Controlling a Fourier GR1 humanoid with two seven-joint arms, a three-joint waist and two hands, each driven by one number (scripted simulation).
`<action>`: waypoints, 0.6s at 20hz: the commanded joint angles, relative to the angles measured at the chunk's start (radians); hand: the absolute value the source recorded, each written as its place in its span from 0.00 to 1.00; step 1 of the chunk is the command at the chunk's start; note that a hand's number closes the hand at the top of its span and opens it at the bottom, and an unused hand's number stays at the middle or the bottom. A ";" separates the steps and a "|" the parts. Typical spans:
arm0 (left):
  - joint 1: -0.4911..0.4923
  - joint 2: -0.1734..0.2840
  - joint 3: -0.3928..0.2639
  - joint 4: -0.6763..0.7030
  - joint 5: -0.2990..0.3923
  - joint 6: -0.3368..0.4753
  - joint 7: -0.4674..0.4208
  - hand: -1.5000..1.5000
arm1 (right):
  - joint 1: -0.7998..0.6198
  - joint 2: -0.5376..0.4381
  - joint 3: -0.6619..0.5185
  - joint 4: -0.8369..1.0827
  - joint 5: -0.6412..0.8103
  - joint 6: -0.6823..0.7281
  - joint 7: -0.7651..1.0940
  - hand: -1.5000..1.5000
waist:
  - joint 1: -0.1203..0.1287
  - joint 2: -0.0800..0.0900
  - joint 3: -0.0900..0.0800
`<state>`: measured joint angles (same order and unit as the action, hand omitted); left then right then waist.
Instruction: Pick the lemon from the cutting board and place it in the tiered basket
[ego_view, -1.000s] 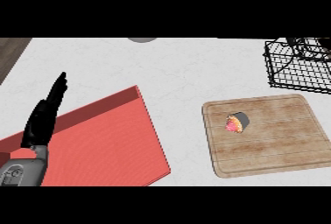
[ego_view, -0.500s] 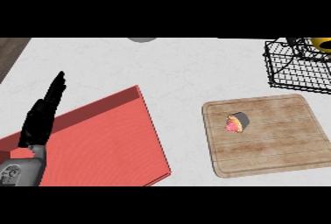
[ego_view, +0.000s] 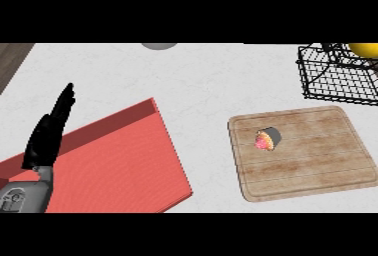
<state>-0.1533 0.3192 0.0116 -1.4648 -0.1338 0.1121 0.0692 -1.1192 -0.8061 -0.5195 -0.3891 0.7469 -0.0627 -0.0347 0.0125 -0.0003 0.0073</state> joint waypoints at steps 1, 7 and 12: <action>-0.015 -0.009 0.016 0.011 0.006 -0.001 0.006 0.50 | -0.017 -0.062 -0.023 -0.013 -0.031 0.048 0.097 0.00 | -0.007 0.001 -0.008; 0.046 -0.011 0.020 -0.025 0.014 0.001 -0.006 0.50 | 0.160 -0.199 -0.127 0.022 -0.145 0.194 0.011 0.00 | -0.013 0.001 -0.006; 0.047 0.013 0.048 0.004 0.030 -0.022 -0.041 0.50 | 0.307 -0.300 -0.222 0.025 -0.250 0.309 -0.123 0.00 | -0.021 0.000 -0.006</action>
<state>-0.1196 0.3198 0.0424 -1.4786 -0.1101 0.1088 0.0505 -0.9224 -1.0596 -0.6772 -0.3772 0.5663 0.2025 -0.0621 -0.0091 -0.0060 0.0064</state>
